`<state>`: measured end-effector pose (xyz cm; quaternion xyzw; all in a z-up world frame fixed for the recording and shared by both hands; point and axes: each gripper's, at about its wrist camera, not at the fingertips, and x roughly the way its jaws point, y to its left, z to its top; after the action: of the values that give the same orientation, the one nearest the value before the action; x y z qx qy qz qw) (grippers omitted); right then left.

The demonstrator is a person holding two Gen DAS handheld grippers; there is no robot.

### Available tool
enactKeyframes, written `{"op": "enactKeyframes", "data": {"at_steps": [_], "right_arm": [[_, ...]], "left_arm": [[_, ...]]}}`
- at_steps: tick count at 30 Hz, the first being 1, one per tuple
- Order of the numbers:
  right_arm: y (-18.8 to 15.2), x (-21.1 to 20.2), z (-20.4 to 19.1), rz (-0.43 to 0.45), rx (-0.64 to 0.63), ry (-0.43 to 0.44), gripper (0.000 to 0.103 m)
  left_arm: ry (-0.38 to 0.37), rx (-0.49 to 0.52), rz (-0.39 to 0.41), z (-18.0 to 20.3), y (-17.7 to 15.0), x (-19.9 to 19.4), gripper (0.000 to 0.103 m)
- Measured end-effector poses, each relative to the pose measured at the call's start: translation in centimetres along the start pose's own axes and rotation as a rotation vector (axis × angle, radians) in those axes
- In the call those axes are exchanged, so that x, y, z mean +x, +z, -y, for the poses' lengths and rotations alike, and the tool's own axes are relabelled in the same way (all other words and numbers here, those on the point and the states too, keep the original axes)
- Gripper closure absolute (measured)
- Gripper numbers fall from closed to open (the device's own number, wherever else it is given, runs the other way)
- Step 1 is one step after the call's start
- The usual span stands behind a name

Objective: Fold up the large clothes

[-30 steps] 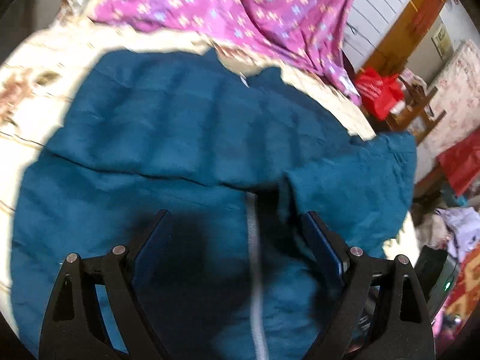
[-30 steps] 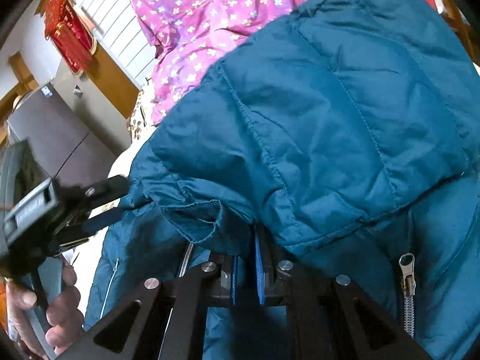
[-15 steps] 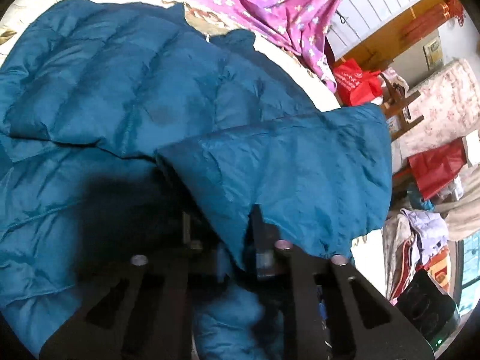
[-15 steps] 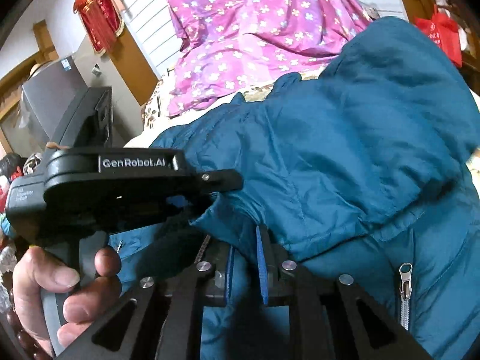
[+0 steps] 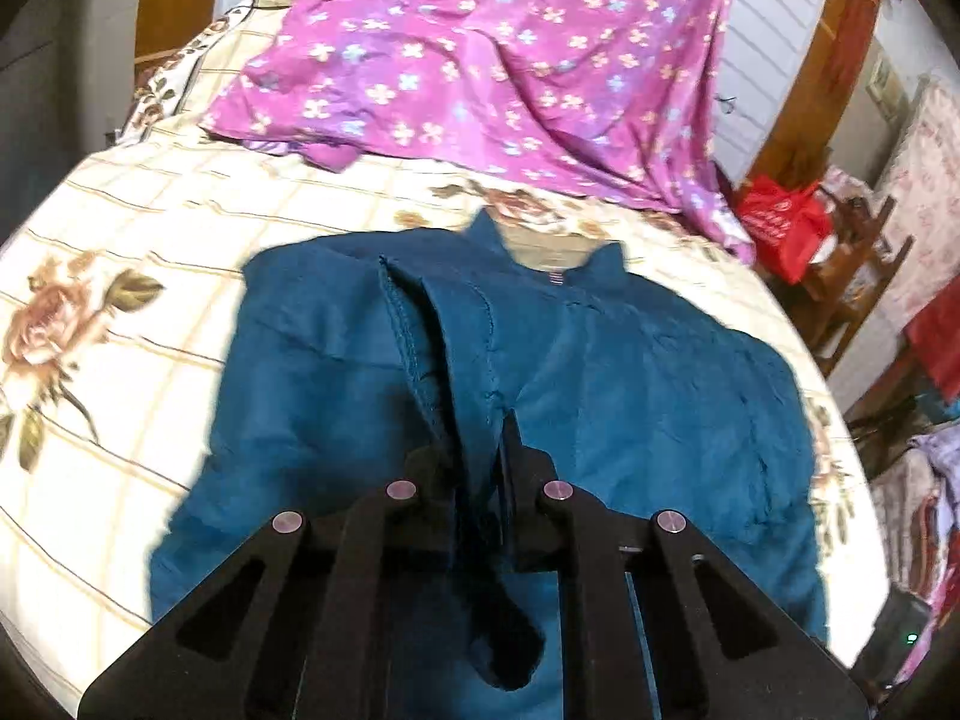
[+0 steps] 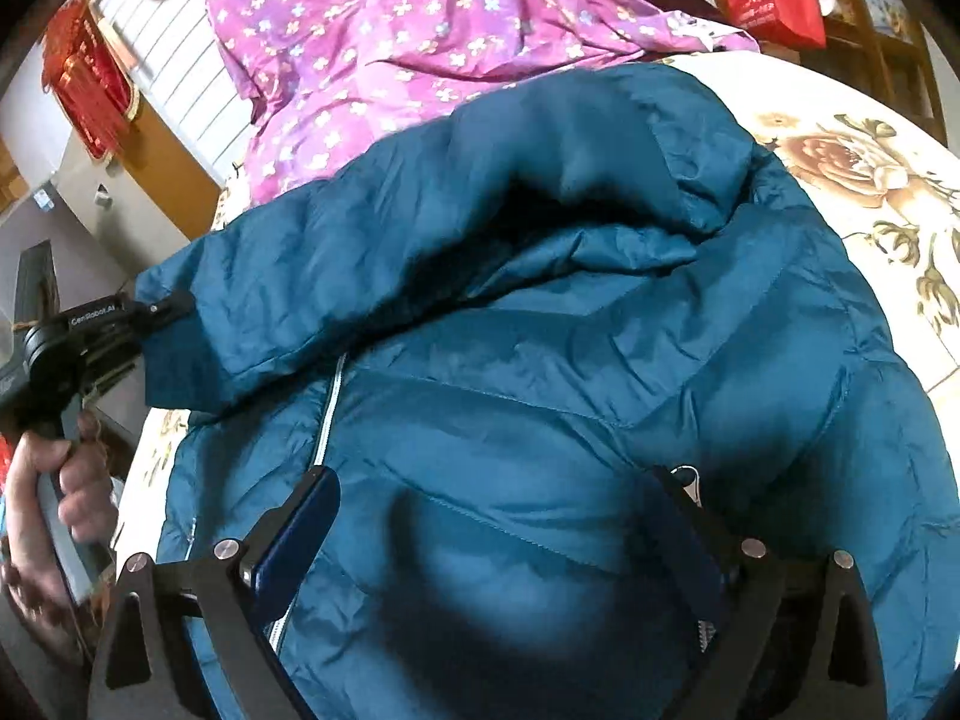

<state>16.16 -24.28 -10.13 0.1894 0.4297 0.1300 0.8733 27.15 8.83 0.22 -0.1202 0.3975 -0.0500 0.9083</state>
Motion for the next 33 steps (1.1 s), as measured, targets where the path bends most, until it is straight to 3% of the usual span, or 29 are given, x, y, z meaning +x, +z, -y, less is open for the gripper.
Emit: {"op": "enactKeyframes", "data": {"at_steps": [5, 8, 10, 11, 16, 21, 24, 25, 28, 33], "right_arm": [[0.3, 0.7, -1.0, -0.009, -0.036, -0.037, 0.004], [0.1, 0.5, -0.6, -0.013, -0.051, -0.047, 0.004], [-0.1, 0.3, -0.6, -0.015, -0.062, -0.051, 0.004], [-0.1, 0.4, -0.6, -0.017, -0.072, -0.056, 0.003], [-0.2, 0.4, -0.8, -0.019, -0.1, -0.073, 0.002], [-0.7, 1.1, -2.0, -0.031, -0.169, -0.154, 0.002], [-0.8, 1.4, -2.4, -0.032, -0.194, -0.182, 0.002], [-0.8, 1.4, -2.3, -0.03, -0.191, -0.181, 0.002], [-0.7, 1.2, -2.2, -0.023, -0.18, -0.168, 0.001], [-0.8, 1.3, -2.1, -0.026, -0.186, -0.166, 0.0]], "left_arm": [[0.083, 0.087, -0.04, -0.9, 0.0, 1.9, 0.092], [0.137, 0.105, -0.051, -1.5, -0.3, 2.6, 0.079], [0.183, 0.083, -0.073, -2.9, -0.2, 2.9, 0.059], [0.2, 0.069, -0.077, -3.5, -0.2, 3.0, 0.056], [0.273, -0.051, -0.01, -7.3, -0.5, 0.9, 0.056], [0.142, -0.058, 0.055, -5.2, -2.6, -1.9, 0.056], [-0.02, -0.011, -0.018, -2.0, -5.3, -1.5, 0.056], [-0.037, 0.022, -0.047, -0.9, -6.5, -0.7, 0.056], [0.036, 0.072, -0.078, -0.2, -7.3, 1.5, 0.056], [0.205, -0.015, -0.053, -3.5, -4.1, 4.0, 0.056]]}}
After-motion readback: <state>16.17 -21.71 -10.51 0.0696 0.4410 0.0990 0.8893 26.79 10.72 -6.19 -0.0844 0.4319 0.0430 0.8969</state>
